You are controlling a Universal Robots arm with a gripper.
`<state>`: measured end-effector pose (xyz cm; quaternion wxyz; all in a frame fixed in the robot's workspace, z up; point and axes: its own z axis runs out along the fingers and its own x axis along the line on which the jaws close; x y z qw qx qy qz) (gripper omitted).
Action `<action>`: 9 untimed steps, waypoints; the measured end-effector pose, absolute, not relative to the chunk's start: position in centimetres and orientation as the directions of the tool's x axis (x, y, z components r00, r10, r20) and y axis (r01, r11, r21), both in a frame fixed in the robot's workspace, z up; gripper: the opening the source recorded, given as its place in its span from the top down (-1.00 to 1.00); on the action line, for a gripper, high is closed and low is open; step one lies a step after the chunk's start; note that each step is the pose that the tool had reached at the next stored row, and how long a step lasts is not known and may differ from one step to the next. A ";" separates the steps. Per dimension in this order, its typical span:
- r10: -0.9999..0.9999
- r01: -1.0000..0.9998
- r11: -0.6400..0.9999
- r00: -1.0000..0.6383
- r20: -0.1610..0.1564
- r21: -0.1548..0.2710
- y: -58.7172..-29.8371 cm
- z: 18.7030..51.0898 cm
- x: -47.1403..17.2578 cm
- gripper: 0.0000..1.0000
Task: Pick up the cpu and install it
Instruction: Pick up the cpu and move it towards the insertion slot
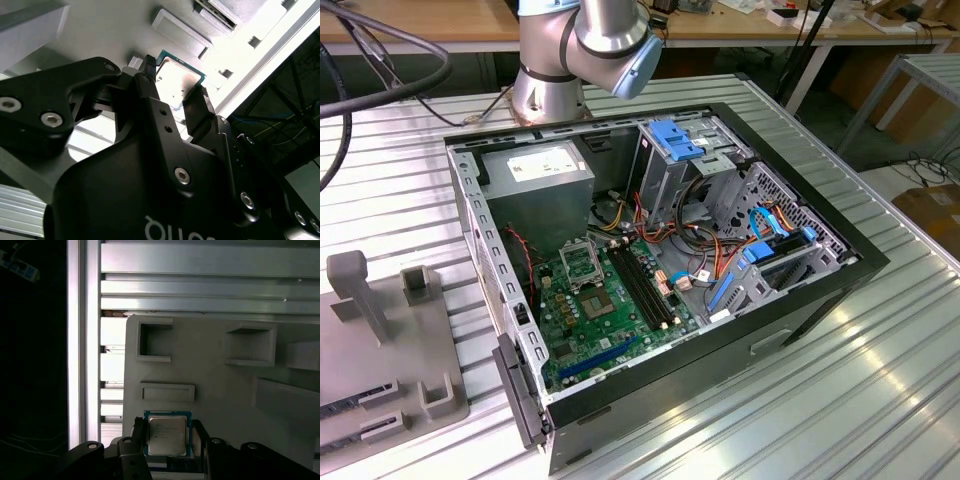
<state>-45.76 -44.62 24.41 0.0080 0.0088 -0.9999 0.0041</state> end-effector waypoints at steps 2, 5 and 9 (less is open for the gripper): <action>-0.018 -0.018 1.000 -1.000 0.016 -0.008 -44.6 24.4 -45.8 0.06; -0.018 -0.018 1.000 -1.000 0.016 -0.008 -44.6 24.5 -45.8 0.06; -0.018 -0.018 1.000 -1.000 0.016 -0.008 -44.6 24.6 -45.8 0.06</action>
